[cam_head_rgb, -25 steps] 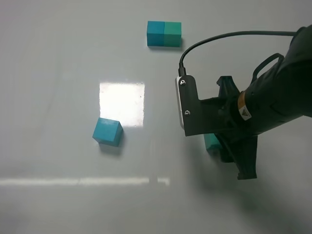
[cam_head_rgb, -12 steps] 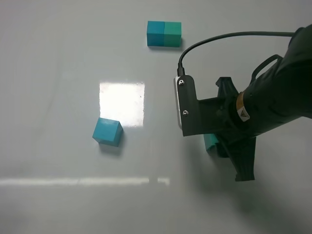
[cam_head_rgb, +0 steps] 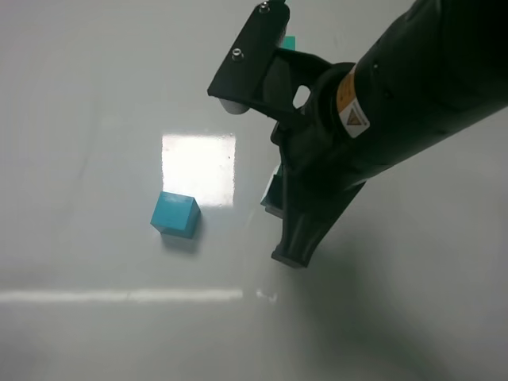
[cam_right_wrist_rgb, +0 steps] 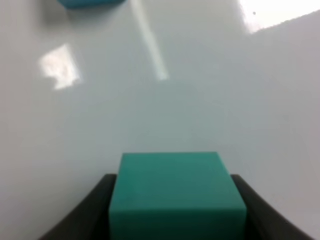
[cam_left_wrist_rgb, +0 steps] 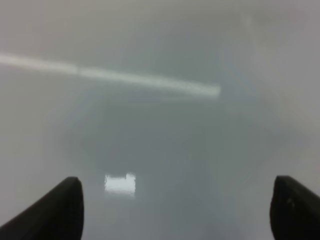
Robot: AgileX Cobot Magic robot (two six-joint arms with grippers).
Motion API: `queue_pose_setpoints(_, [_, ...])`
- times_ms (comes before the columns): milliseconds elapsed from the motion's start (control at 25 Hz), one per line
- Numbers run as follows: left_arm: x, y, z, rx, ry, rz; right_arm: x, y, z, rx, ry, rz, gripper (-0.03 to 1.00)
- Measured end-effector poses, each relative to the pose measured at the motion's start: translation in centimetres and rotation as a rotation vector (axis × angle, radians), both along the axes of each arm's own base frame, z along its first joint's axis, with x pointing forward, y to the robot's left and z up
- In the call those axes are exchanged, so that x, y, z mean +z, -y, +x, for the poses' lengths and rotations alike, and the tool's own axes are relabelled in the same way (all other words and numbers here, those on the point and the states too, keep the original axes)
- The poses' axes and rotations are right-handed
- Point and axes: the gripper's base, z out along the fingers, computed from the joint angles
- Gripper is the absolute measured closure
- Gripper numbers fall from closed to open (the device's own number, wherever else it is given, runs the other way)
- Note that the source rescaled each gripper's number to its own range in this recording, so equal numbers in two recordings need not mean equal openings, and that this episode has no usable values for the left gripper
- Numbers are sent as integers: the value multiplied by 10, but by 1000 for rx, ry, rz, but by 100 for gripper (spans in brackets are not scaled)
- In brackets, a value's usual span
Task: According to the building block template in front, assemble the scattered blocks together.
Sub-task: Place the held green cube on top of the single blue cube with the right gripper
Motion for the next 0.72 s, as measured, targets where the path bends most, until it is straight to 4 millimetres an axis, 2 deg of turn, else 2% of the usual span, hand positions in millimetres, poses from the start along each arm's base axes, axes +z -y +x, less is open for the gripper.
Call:
queue_pose_setpoints(160, [0,0,0,0,-1,0,-5,-26,10,-28,-71,41,96])
queue_pose_setpoints(400, [0,0,0,0,-1,0,-30,-59,29,-64,-118,-24,96])
queue_pose_setpoints(560, [0,0,0,0,-1,0,-44,-66,34,-74,-123,-78,96])
queue_pose_setpoints(720, [0,0,0,0,-1,0,-49,-70,37,-65,-115,-80,96])
